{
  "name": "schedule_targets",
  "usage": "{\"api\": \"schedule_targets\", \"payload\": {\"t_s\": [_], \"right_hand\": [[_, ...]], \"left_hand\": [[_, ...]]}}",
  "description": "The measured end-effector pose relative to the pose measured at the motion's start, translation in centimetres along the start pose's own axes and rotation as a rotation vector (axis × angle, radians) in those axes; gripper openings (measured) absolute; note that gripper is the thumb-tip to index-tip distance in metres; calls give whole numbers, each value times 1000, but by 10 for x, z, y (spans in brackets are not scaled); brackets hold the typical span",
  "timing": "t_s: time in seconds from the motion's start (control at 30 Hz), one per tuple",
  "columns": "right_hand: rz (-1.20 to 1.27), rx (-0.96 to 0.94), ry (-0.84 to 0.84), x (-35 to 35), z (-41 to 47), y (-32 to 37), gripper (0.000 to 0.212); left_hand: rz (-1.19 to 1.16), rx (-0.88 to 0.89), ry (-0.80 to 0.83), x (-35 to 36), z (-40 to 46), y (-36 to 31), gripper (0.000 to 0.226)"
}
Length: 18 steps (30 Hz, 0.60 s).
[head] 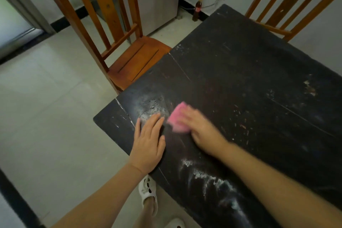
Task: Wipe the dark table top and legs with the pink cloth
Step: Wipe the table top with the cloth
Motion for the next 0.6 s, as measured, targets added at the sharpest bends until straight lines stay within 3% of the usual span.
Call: {"api": "schedule_targets", "payload": {"t_s": [0.1,0.17,0.3,0.37,0.4,0.5,0.6], "right_hand": [[121,-176,230,5,-36,44,58],[256,-141,230,-16,-19,39,55],[151,346,-119,-55,66,-50,52],[27,482,-124,-50,89,-79,53],[-10,461,-120,-41,92,-75,53],[-48,117,-114,-2,66,-7,56],[62,-143,68,25,9,68,68]], "left_hand": [[18,-211,-220,-26,7,24,46],[113,-314,-273,-44,15,48,48],[253,-291,-201,-52,26,69,47],[252,-290,-218,-50,26,69,47],[242,-294,-225,-50,26,70,47],[196,-291,-245,-51,26,72,47],[82,-310,-310,-55,27,71,48]]}}
Point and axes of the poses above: each hand's wrist, its own z-axis towards the middle knuckle, its own x-axis out of the palm, y = z × x, the point moved 3 cm from there along z, towards the middle knuckle, and after that the axes turned 15 degrees about -z, right-handed, at the moved point
